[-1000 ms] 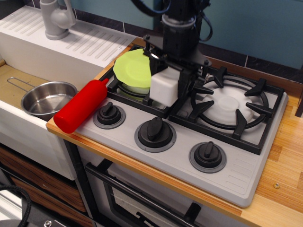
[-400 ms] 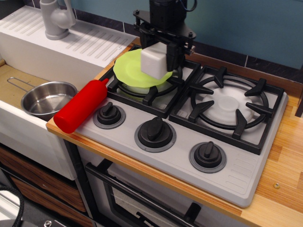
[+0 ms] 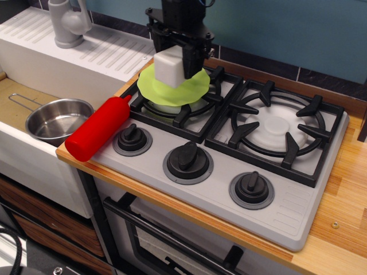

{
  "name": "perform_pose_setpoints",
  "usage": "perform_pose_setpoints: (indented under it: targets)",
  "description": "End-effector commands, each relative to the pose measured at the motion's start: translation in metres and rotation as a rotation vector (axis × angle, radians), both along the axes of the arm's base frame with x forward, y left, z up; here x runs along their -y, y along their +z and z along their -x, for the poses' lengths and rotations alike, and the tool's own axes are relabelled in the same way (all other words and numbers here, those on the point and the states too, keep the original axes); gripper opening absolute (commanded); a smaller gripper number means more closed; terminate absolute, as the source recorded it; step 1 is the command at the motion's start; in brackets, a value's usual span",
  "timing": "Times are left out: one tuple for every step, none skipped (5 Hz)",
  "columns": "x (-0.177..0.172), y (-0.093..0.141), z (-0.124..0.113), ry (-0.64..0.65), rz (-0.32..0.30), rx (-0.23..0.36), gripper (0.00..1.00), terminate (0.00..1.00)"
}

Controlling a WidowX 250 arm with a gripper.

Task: Put saltcontainer on plate and ketchupbottle in pot or pan in sink

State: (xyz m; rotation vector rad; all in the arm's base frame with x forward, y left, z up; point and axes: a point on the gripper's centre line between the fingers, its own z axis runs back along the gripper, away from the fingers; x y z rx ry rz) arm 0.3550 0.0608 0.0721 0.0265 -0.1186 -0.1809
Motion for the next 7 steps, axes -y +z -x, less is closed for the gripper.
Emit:
perform_pose_setpoints:
  targets:
    - [-0.017, 0.014, -0.012, -0.032, -0.007, 0.073, 0.0, 0.0]
    - [-0.014, 0.011, -0.012, -0.031, -0.022, 0.068, 1.0, 0.0]
    - [-0.007, 0.011, -0.009, -0.027, -0.018, 0.068, 1.0, 0.0]
    - [0.003, 0.015, -0.004, -0.007, -0.026, 0.058, 1.0, 0.0]
    - [0.008, 0.026, 0.002, 0.001, -0.032, 0.039, 1.0, 0.0]
    - [0.008, 0.041, 0.007, 0.001, -0.043, 0.014, 1.0, 0.0]
    - [0.009, 0.05, 0.012, -0.001, -0.044, 0.006, 1.0, 0.0]
